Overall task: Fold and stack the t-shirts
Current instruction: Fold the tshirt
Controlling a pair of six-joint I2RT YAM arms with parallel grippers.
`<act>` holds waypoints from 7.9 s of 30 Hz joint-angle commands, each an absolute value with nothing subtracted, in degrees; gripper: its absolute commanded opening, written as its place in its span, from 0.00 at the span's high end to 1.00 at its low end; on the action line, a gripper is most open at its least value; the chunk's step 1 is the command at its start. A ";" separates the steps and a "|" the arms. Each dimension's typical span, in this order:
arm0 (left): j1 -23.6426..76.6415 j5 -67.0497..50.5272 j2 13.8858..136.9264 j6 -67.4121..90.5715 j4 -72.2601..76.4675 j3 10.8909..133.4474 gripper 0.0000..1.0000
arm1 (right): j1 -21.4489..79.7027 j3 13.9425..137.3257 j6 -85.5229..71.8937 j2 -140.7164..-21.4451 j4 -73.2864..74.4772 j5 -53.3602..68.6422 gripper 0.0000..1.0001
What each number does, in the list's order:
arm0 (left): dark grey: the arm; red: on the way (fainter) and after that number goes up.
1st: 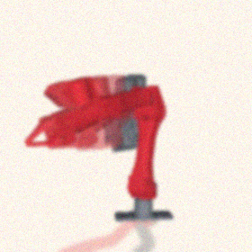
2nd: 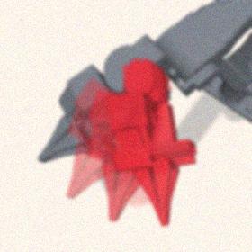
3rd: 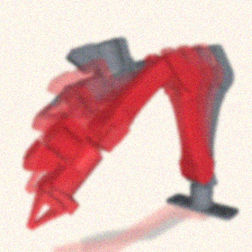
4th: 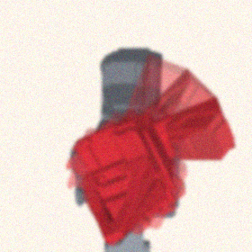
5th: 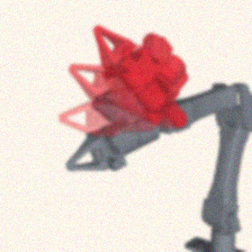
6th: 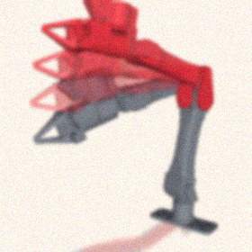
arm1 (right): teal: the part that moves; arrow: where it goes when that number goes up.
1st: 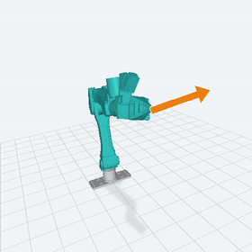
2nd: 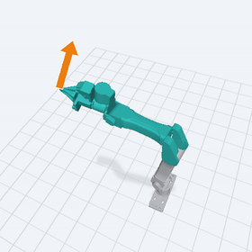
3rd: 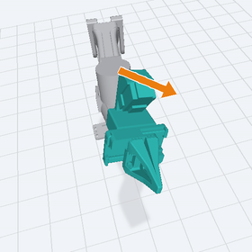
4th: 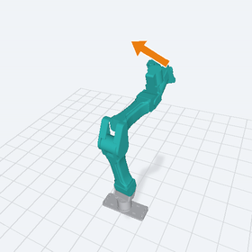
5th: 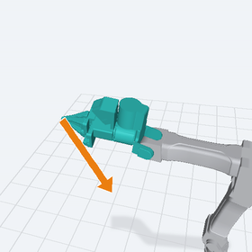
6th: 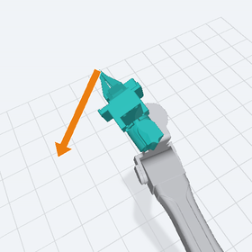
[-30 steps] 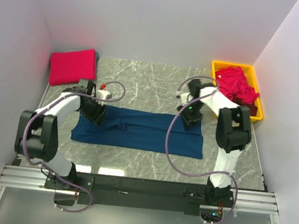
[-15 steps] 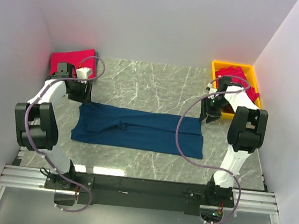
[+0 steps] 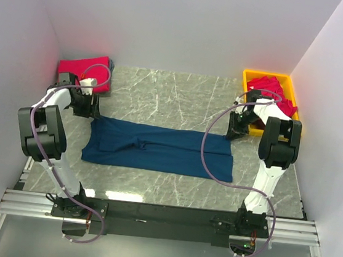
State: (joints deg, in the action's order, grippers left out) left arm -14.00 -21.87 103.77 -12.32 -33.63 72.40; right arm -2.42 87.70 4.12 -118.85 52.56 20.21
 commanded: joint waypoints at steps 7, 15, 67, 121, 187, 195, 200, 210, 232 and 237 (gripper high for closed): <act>-14.06 -24.00 110.12 -10.20 -32.08 78.66 0.38 | -2.99 89.56 3.95 -119.44 51.85 22.59 0.97; -14.06 -23.56 111.10 -9.67 -32.35 79.19 0.62 | -3.25 89.12 4.66 -119.27 51.68 22.33 1.00; -14.94 -30.67 111.80 -6.50 -30.94 77.43 0.79 | -4.57 87.89 5.80 -119.79 51.33 19.42 1.00; -10.21 -28.30 91.32 -11.43 -34.37 62.06 0.61 | 4.21 87.02 13.45 -110.30 56.43 25.93 0.63; 6.06 -15.72 119.52 4.31 -33.84 82.26 0.99 | 41.67 78.47 22.15 -113.30 60.89 57.10 0.70; 14.76 -15.90 131.80 3.52 -33.57 101.01 0.99 | 29.47 81.30 13.39 -105.12 55.04 57.75 0.66; 16.09 -15.58 141.23 3.26 -34.11 120.30 0.99 | 22.77 81.91 7.66 -104.76 46.59 47.84 0.67; 12.57 -21.96 119.83 3.69 -25.49 104.72 0.74 | 19.34 95.97 -1.91 -113.99 37.71 41.75 0.67; 12.57 -39.48 116.98 11.34 -19.51 78.22 0.97 | 19.78 102.92 -18.80 -134.64 22.41 44.39 0.76; 10.81 -35.95 122.95 10.73 -22.84 83.84 0.99 | 18.64 106.51 -21.44 -138.51 21.54 42.89 0.76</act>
State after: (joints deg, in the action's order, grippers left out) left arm 12.16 -37.43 119.57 10.83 -21.69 79.70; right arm 19.22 103.13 -19.40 -136.68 23.94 44.31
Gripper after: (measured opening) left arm 0.014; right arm 0.235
